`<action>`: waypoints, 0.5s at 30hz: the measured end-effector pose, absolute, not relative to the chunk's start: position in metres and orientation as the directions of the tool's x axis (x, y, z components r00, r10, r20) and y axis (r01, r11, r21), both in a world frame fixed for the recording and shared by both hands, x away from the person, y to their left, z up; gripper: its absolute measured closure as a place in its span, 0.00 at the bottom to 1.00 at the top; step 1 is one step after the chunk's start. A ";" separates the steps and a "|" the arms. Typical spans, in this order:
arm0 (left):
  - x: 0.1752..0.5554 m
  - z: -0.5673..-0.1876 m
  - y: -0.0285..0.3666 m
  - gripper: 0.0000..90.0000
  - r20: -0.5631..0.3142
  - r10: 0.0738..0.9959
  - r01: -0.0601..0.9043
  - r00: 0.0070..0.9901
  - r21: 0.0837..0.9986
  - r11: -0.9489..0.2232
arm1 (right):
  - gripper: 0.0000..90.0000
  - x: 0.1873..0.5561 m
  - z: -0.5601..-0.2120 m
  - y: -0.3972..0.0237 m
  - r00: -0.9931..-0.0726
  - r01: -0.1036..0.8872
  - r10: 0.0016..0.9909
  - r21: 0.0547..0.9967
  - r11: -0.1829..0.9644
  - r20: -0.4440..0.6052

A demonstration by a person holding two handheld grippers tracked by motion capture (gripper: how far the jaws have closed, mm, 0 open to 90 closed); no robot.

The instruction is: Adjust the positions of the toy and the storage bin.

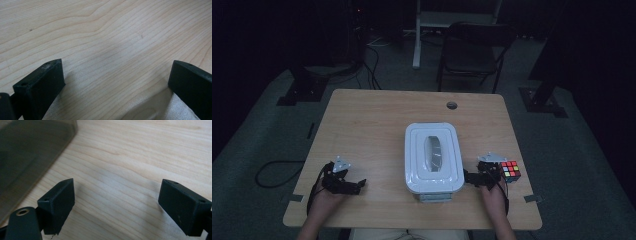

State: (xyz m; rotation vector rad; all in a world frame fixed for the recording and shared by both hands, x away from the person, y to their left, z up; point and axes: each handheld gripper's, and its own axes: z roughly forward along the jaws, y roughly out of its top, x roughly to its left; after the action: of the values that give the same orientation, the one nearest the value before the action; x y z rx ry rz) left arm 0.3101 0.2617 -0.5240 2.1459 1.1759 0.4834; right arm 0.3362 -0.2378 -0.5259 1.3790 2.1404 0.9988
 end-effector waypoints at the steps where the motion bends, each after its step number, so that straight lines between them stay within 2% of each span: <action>1: 0.310 -0.524 0.262 0.01 0.017 0.844 0.611 0.536 0.682 -0.402 | 0.15 0.337 -0.526 -0.238 -0.425 0.621 0.904 0.741 0.258 0.042; 5: 0.310 -0.524 0.263 0.01 0.014 0.841 0.609 0.541 0.683 -0.403 | 0.14 0.337 -0.527 -0.233 -0.417 0.628 0.909 0.724 0.286 0.003; 15: 0.310 -0.524 0.263 0.01 0.014 0.841 0.609 0.542 0.683 -0.403 | 0.14 0.337 -0.527 -0.233 -0.416 0.629 0.909 0.723 0.285 0.003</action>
State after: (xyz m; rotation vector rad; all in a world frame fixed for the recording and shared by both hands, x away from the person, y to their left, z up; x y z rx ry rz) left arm 0.3097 0.2626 -0.5240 2.1502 1.1650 0.4768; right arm 0.3374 -0.2328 -0.5271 1.3814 2.1488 0.9225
